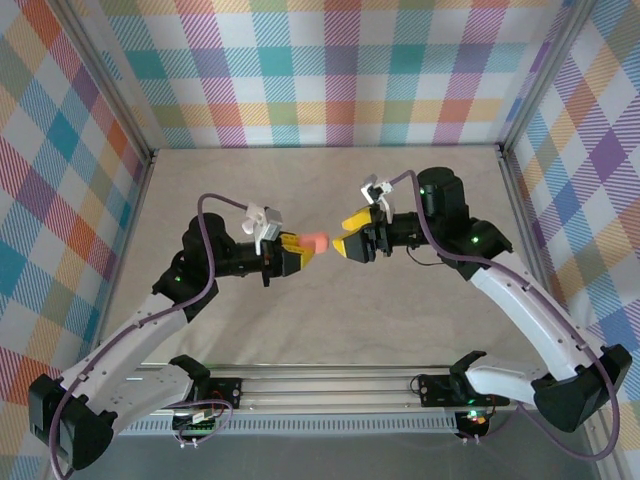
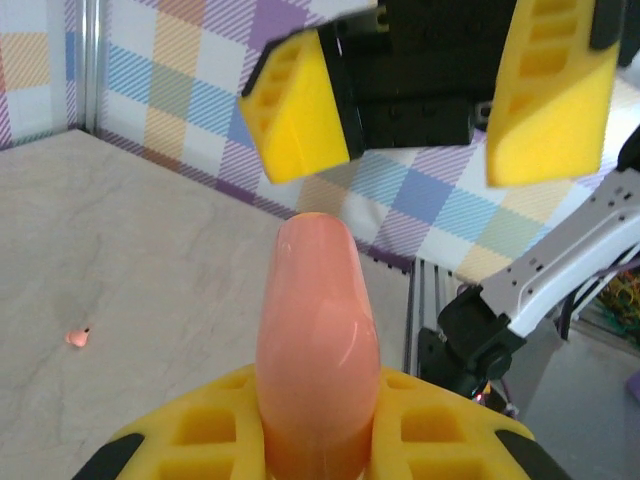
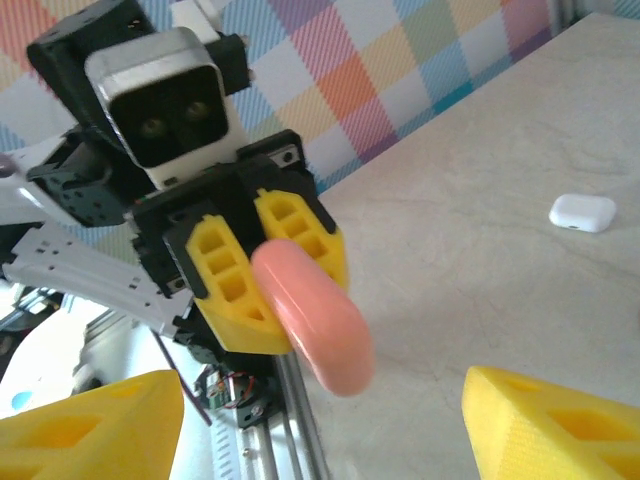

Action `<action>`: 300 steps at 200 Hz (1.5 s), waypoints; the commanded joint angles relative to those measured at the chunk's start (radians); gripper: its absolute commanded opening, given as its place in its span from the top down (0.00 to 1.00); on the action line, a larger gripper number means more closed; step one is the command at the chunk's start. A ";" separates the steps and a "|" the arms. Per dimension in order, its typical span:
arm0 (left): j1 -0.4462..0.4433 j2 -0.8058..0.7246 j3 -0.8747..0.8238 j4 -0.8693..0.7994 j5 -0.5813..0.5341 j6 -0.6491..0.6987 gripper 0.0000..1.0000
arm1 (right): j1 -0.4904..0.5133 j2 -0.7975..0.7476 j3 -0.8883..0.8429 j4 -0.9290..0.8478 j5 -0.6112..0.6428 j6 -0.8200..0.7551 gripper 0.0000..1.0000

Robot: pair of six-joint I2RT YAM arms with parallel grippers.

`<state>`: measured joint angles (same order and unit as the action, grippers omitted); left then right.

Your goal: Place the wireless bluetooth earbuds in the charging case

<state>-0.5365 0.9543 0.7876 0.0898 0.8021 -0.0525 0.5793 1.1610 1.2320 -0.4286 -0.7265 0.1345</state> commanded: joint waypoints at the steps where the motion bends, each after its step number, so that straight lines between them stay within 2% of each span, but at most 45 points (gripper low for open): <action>1: -0.008 -0.008 -0.004 -0.007 0.046 0.081 1.00 | 0.007 0.039 0.024 -0.039 -0.112 -0.052 0.28; 64: -0.009 -0.003 -0.011 0.032 0.076 0.066 1.00 | 0.037 0.124 0.035 -0.036 -0.125 -0.072 0.27; 94: -0.010 0.000 -0.011 0.023 0.100 0.074 1.00 | 0.034 0.151 0.053 -0.038 -0.015 -0.042 0.30; 108: -0.010 -0.001 -0.013 0.016 0.108 0.080 1.00 | 0.018 0.167 0.060 -0.034 0.010 -0.007 0.30; 129: -0.010 -0.003 -0.017 0.015 0.111 0.081 1.00 | -0.038 0.211 0.063 -0.012 -0.042 0.084 0.31; 158: -0.008 -0.014 -0.032 0.003 0.093 0.104 1.00 | -0.073 0.251 0.049 0.032 -0.095 0.167 0.33; 193: -0.010 -0.017 -0.053 0.002 0.063 0.116 1.00 | -0.085 0.272 0.050 0.050 -0.074 0.203 0.33; 232: -0.008 -0.006 -0.057 -0.048 -0.020 0.138 1.00 | -0.116 0.265 0.044 0.040 -0.069 0.206 0.33; 246: -0.008 -0.006 -0.068 -0.048 -0.042 0.142 1.00 | -0.143 0.256 0.040 0.020 -0.027 0.214 0.33; 285: 0.002 0.007 -0.091 -0.037 -0.087 0.147 1.00 | -0.207 0.295 0.069 -0.118 0.214 0.223 0.39; 300: 0.010 0.016 -0.099 -0.029 -0.090 0.148 1.00 | -0.211 0.330 0.089 -0.157 0.264 0.169 0.40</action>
<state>-0.5392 0.9604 0.7071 0.0475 0.7296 0.0731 0.3798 1.4410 1.2736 -0.4931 -0.6052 0.3439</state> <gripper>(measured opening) 0.195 0.608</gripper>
